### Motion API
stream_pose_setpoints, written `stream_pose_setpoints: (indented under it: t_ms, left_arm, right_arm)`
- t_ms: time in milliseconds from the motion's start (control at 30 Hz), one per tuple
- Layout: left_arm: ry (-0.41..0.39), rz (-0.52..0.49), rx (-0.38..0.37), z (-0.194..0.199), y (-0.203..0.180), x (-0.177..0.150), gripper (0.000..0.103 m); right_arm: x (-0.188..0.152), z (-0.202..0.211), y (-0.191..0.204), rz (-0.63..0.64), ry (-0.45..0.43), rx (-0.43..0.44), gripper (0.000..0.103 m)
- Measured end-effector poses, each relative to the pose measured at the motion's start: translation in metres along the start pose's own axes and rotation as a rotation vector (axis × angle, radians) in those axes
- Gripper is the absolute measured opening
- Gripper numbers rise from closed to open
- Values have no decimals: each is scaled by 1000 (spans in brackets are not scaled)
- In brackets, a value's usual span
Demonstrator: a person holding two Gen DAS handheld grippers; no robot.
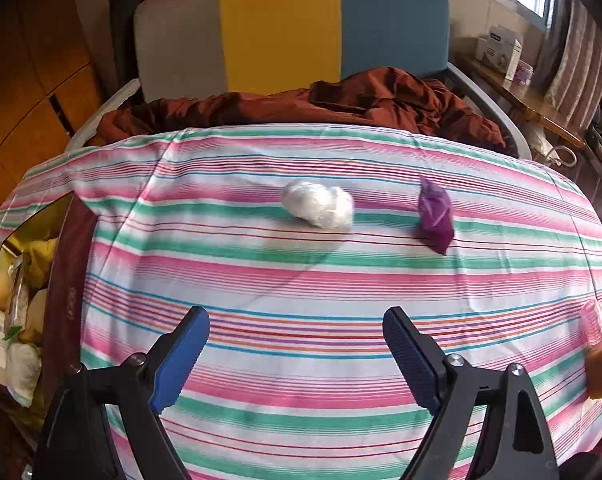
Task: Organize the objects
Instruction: 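Move both open tools back toward the white bag and purple snack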
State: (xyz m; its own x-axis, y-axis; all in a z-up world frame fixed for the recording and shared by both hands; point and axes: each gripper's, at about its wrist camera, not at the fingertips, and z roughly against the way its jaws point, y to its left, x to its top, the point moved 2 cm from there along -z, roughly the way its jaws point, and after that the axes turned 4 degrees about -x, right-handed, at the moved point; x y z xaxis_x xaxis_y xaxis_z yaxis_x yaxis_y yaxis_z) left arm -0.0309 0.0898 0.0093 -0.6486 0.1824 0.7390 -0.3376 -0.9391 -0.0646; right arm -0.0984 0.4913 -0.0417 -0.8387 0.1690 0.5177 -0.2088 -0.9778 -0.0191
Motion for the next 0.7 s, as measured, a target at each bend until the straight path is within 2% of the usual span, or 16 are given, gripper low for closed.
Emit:
stream_pose_setpoints:
  t_ms: [300,467,700]
  left_arm:
    - [-4,-127,-45,-14,-49,23,103]
    - [5,-191,-84,-29,-85,38,103]
    - [46,-262,-188,-60,-148,57,103]
  right_arm:
    - [25,-9,-82,-150,-18,-79,90]
    - [26,-18,-121,-247,-34,-100,90]
    - [8,-28,-176,-513,4,-96,90]
